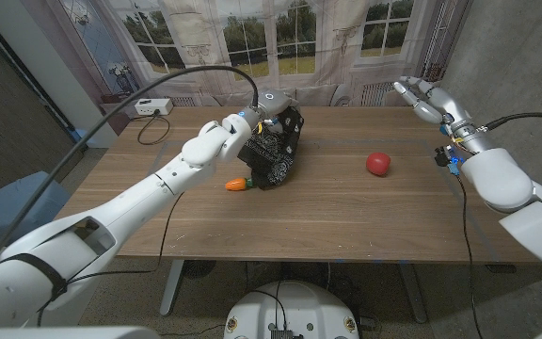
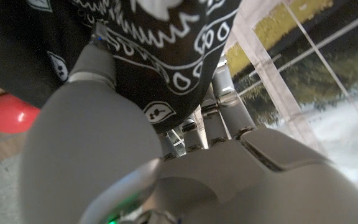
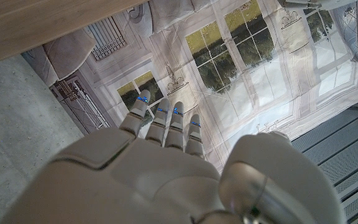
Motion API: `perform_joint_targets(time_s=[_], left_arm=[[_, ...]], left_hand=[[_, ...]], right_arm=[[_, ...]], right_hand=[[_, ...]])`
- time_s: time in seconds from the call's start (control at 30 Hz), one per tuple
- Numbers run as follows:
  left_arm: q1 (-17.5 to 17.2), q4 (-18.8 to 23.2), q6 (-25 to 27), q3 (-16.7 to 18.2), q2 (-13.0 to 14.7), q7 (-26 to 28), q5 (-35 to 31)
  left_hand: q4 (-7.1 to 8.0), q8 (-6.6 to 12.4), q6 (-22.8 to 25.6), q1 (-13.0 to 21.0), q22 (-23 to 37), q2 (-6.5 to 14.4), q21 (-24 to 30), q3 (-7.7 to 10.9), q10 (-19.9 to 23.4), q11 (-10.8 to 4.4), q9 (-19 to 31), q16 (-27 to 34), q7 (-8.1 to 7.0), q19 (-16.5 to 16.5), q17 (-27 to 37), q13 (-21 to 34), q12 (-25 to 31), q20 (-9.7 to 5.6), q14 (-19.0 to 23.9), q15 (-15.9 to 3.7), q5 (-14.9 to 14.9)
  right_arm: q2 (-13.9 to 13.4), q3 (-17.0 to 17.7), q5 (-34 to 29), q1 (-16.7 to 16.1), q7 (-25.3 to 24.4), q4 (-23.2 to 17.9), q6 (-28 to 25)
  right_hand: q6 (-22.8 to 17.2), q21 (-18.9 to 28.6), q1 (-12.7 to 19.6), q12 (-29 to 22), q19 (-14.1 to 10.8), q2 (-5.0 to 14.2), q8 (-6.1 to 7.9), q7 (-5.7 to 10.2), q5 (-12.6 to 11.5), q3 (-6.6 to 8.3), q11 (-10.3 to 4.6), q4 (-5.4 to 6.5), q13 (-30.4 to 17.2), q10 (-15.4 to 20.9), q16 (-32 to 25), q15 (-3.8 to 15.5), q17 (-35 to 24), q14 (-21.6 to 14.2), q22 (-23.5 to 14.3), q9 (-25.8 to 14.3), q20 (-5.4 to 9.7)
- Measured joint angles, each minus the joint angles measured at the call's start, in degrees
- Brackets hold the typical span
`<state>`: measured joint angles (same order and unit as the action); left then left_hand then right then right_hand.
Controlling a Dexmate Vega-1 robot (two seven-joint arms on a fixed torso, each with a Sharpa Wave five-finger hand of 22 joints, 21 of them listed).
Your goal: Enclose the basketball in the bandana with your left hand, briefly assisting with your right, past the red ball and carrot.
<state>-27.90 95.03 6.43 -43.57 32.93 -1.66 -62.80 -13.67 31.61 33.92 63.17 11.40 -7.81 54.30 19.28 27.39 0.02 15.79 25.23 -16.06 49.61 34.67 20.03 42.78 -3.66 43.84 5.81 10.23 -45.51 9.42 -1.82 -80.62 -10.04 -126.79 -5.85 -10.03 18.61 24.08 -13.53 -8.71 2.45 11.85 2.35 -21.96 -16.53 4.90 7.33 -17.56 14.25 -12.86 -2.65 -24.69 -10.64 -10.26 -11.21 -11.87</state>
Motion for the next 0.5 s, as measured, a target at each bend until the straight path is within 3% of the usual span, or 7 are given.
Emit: perform_joint_targets(time_s=[0.03,0.07,0.17,0.27,0.3,0.5], left_arm=[[0.1,-0.3,0.0,0.0,-0.1,0.0,0.0],[0.2,-0.8,0.4,0.1,-0.4,-1.2,7.4],[0.3,-1.9,1.2,0.4,-1.0,-2.4,13.2],[0.4,-2.8,1.9,0.7,-1.4,-3.2,17.6],[0.4,-2.8,2.3,0.7,-1.4,-3.4,19.4],[0.4,-2.8,3.7,0.7,-1.4,-4.6,28.2]], left_hand=[[0.00,0.00,0.0,0.0,0.0,0.0,0.3,0.00,0.0,0.00,0.0,-0.2,0.00,0.0,0.0,0.0,0.0,0.00,0.0,0.00,0.0],[0.00,0.00,0.0,0.0,-0.1,0.0,0.4,0.00,0.0,0.00,0.0,-0.3,0.00,0.0,0.0,0.0,0.0,0.00,0.0,0.00,0.0],[0.00,0.00,0.0,0.0,-0.2,0.0,0.5,0.00,0.0,0.00,0.0,-0.3,0.00,0.0,0.0,0.0,0.0,0.01,0.0,0.00,0.0],[0.00,-0.01,0.0,0.0,-0.2,0.0,0.9,0.00,0.0,0.00,0.0,-0.4,0.00,-0.1,0.0,0.0,0.0,0.10,0.2,-0.13,0.0],[0.00,-0.01,0.0,0.0,-0.2,0.0,1.2,0.00,0.0,0.00,0.0,-0.9,0.00,-0.1,-0.1,0.0,0.0,0.11,2.5,-0.26,0.0],[0.00,-0.37,0.0,0.0,-0.5,0.0,1.3,0.00,0.0,0.00,0.0,-1.1,0.00,-0.2,0.0,0.0,0.1,0.19,2.5,-0.27,0.0]], right_arm=[[0.0,0.0,-0.1,0.0,0.0,0.0,0.0],[-0.1,0.3,-0.3,-0.4,-0.1,-0.5,-0.1],[-0.1,0.7,-0.6,-0.7,-0.2,-0.9,-0.3],[-0.1,0.8,-0.9,-1.0,-0.3,-1.2,-0.4],[-0.1,0.9,-0.9,-1.0,-0.3,-1.3,-0.4],[-0.1,1.0,-0.9,-1.1,-0.3,-1.5,-0.4]], right_hand=[[0.0,0.0,0.0,0.0,0.0,0.00,0.00,0.00,0.0,-0.07,0.00,-0.07,0.0,0.0,0.0,0.00,0.0,0.0,0.0,0.0,0.00],[0.0,0.0,0.0,0.0,0.0,0.00,0.00,0.00,0.0,-0.07,0.00,-0.07,0.0,0.0,0.0,0.00,0.0,0.0,0.0,0.0,0.00],[0.0,0.0,0.0,0.0,0.0,0.00,0.00,0.00,0.0,-0.07,0.00,-0.07,0.0,0.0,0.0,0.00,0.3,0.0,0.0,0.0,0.00],[0.0,0.0,0.0,0.0,-0.3,0.00,0.00,0.00,0.0,-0.07,0.00,-0.07,0.0,0.0,0.0,0.00,0.3,0.0,0.0,0.0,-0.31],[0.0,0.0,0.0,0.0,-0.3,0.00,0.00,0.00,0.0,-0.07,0.00,-0.07,0.0,0.0,0.0,0.00,0.3,0.0,0.0,0.0,-0.31],[0.0,-0.4,0.0,0.0,-0.3,0.00,0.00,0.00,0.0,-0.07,0.00,-0.07,0.0,0.0,0.0,0.00,0.3,0.0,0.0,0.0,-0.31]])
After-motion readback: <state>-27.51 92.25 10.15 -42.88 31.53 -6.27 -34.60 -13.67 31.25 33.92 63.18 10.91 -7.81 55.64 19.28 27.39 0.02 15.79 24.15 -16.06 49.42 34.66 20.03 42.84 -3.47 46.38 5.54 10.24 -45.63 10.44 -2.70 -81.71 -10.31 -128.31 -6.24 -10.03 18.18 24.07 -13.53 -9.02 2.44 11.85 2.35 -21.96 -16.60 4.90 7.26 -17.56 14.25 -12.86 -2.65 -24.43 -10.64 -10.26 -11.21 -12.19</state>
